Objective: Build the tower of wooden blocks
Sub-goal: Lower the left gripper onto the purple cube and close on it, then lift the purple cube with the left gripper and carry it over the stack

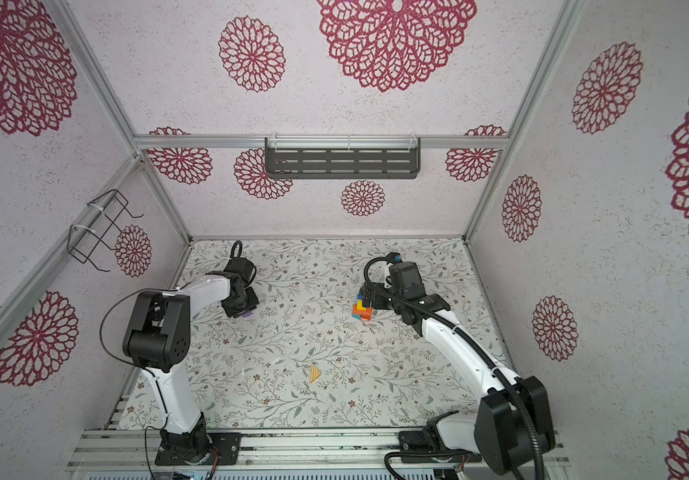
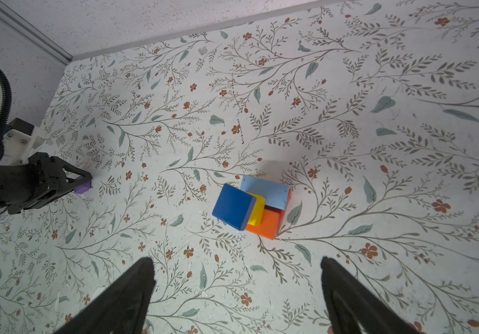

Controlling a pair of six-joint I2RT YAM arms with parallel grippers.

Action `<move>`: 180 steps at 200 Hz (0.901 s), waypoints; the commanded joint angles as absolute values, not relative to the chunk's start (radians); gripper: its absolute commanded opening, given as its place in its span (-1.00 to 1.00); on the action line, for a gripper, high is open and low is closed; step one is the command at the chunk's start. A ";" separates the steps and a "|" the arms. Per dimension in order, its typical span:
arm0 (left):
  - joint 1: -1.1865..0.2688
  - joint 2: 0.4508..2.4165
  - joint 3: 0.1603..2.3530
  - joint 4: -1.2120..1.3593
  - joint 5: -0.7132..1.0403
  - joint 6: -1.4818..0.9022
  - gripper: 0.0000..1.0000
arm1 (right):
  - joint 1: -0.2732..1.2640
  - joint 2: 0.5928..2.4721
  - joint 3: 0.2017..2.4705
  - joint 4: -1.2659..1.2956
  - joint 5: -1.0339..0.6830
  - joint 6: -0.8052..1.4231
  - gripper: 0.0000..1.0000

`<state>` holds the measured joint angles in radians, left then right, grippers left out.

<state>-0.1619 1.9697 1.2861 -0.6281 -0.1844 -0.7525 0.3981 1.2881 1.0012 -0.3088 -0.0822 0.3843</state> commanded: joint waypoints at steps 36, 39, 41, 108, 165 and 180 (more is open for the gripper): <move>-0.201 1.894 1.321 -0.695 -0.185 -0.706 -0.42 | 0.400 1.226 0.982 -0.320 -0.069 0.382 0.88; -0.203 1.892 1.325 -0.699 -0.186 -0.701 -0.42 | 0.400 1.225 0.981 -0.321 -0.069 0.382 0.88; -0.206 1.892 1.328 -0.703 -0.187 -0.700 -0.42 | 0.400 1.224 0.980 -0.319 -0.070 0.383 0.88; -0.301 1.846 1.466 -0.825 -0.207 -0.645 -0.42 | 0.364 1.183 0.916 -0.263 -0.147 0.449 0.96; -0.415 1.878 1.659 -0.932 -0.201 -0.616 -0.41 | 0.283 1.101 0.860 -0.259 -0.188 0.475 0.97; -0.457 1.895 1.717 -0.947 -0.211 -0.607 -0.41 | 0.256 1.081 0.845 -0.261 -0.205 0.481 0.97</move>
